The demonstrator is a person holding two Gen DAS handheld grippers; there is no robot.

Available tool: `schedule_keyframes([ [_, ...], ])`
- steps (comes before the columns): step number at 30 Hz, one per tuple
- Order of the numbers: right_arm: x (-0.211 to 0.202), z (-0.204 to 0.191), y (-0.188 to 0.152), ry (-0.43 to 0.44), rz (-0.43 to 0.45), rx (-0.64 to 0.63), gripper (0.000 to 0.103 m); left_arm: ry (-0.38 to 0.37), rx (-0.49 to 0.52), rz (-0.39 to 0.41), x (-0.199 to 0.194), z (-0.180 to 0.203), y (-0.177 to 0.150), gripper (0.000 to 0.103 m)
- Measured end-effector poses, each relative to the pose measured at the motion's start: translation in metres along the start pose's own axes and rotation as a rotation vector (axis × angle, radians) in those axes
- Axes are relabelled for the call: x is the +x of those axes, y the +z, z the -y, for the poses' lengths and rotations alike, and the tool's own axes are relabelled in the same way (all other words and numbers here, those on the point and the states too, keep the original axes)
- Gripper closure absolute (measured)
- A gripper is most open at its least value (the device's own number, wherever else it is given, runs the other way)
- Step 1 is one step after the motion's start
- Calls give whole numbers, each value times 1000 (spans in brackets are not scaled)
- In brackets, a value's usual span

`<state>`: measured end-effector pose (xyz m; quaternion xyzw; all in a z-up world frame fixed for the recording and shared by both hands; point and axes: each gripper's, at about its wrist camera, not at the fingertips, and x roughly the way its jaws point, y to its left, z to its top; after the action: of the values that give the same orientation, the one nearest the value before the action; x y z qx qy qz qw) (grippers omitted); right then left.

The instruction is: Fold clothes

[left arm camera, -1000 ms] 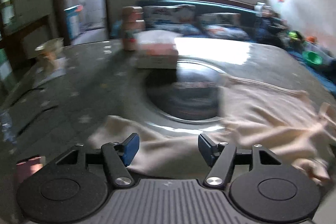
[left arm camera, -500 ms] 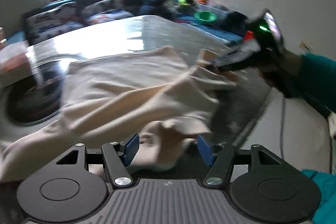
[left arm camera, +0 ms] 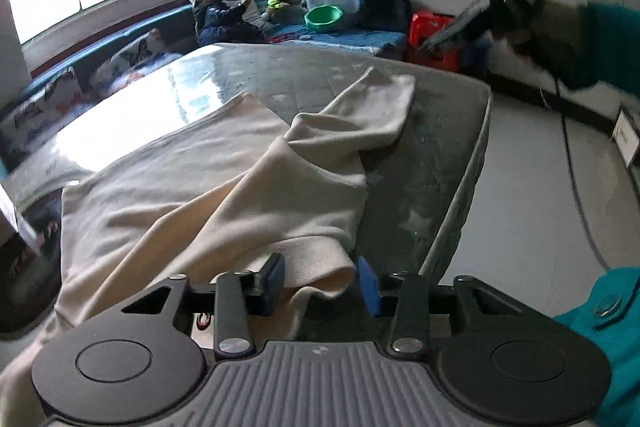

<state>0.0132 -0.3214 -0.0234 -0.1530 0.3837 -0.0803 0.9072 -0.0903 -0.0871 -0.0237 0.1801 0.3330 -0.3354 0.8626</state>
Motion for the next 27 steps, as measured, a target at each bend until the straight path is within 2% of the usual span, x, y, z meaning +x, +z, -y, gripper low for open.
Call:
schedule_keyframes([
  [3,-14,-1,4,103,34,16,81,-5,18,-9,5,4,-2,84],
  [4,-20,-2,6,158,46,20,74,0,25,-12,5,4,-3,94],
  [5,-26,-5,8,221,58,21,71,3,28,-15,6,5,-4,97],
  [8,-38,-24,18,330,89,-22,71,-70,-34,-1,-4,-1,-1,98],
  [11,-47,-51,26,448,101,-92,70,-161,-24,1,-20,0,-5,98],
  [16,-55,-101,30,599,98,-218,69,-197,-4,-34,-31,-3,-19,94],
  [20,-59,-133,15,681,37,-329,69,-186,-46,13,-48,-21,-18,93],
  [22,-62,-141,4,709,-6,-383,69,-143,-90,33,-51,-36,-12,87],
  [24,-65,-143,-5,732,-43,-417,69,-91,-128,39,-48,-49,-8,86],
  [27,-75,-141,-10,766,-60,-447,69,-61,-151,-23,-27,-60,-13,86],
])
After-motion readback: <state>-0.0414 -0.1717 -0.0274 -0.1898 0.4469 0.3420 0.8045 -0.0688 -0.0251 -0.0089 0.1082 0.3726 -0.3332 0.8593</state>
